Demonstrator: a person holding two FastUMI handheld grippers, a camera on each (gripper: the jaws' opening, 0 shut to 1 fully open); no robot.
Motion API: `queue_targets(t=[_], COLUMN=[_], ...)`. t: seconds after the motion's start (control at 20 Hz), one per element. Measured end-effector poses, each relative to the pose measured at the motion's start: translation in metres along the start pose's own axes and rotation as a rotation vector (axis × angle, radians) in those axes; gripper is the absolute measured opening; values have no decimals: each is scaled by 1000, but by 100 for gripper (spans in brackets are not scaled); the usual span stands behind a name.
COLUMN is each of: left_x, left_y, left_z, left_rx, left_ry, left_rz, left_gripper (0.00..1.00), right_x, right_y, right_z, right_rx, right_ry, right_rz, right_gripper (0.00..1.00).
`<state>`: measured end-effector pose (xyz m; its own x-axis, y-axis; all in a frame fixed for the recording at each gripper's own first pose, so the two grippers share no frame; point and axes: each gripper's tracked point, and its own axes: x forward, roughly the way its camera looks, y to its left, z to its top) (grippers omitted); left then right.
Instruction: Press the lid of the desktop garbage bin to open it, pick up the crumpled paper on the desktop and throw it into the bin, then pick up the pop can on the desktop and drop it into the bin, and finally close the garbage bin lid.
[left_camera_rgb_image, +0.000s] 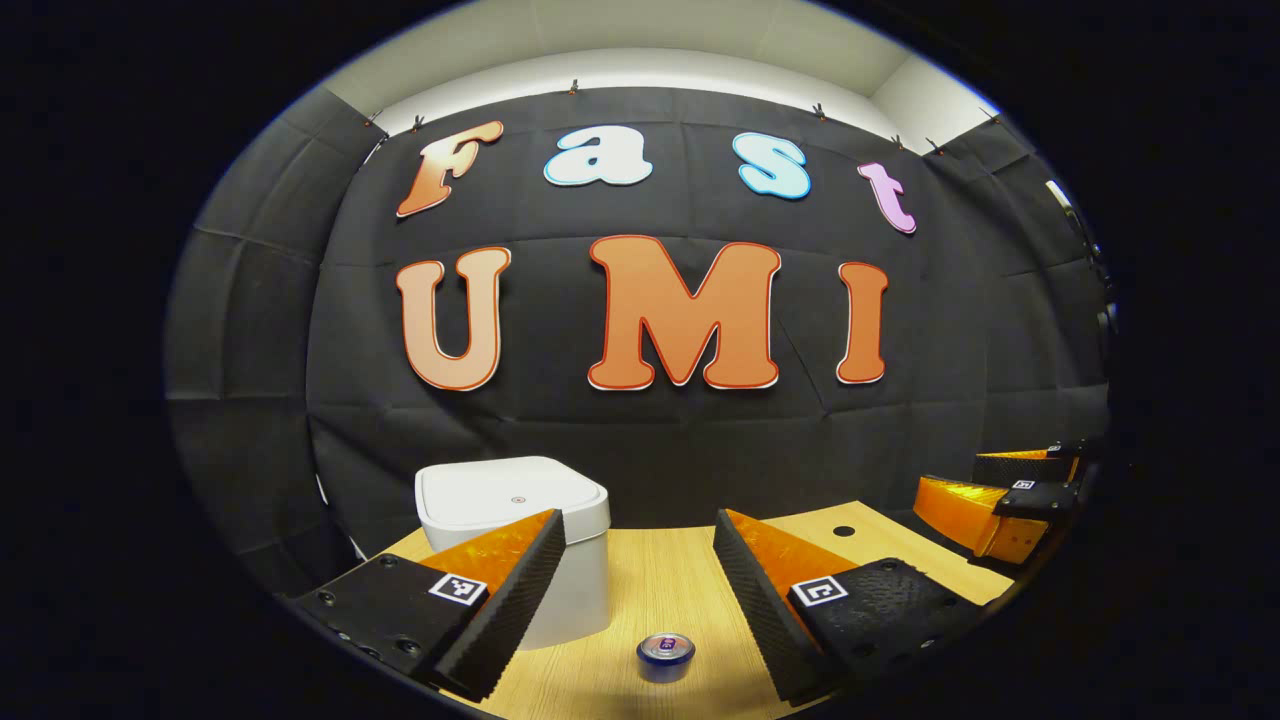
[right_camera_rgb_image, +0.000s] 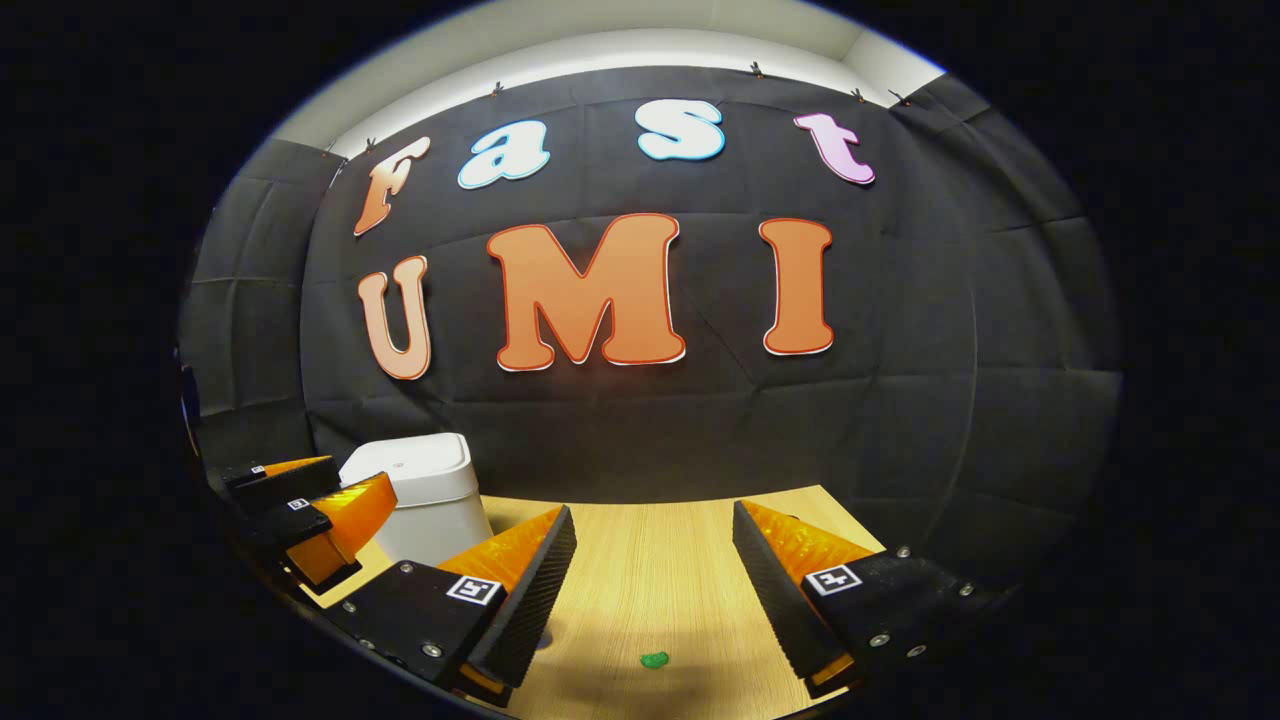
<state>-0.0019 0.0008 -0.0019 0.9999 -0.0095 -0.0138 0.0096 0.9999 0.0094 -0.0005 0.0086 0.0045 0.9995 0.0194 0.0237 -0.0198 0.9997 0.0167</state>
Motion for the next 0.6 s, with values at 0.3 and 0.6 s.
queue_targets(t=[0.3,0.6], left_x=[3,8], left_y=[1,-4], left_z=[1,0], left_rx=[-4,12], left_ry=[-6,0], left_rz=[3,-12], left_gripper=[95,95], right_x=[0,5], right_y=[-3,-4], right_z=[-1,-1], right_rx=[2,4], right_ry=[0,4], right_rz=[-6,-8], right_gripper=[94,94])
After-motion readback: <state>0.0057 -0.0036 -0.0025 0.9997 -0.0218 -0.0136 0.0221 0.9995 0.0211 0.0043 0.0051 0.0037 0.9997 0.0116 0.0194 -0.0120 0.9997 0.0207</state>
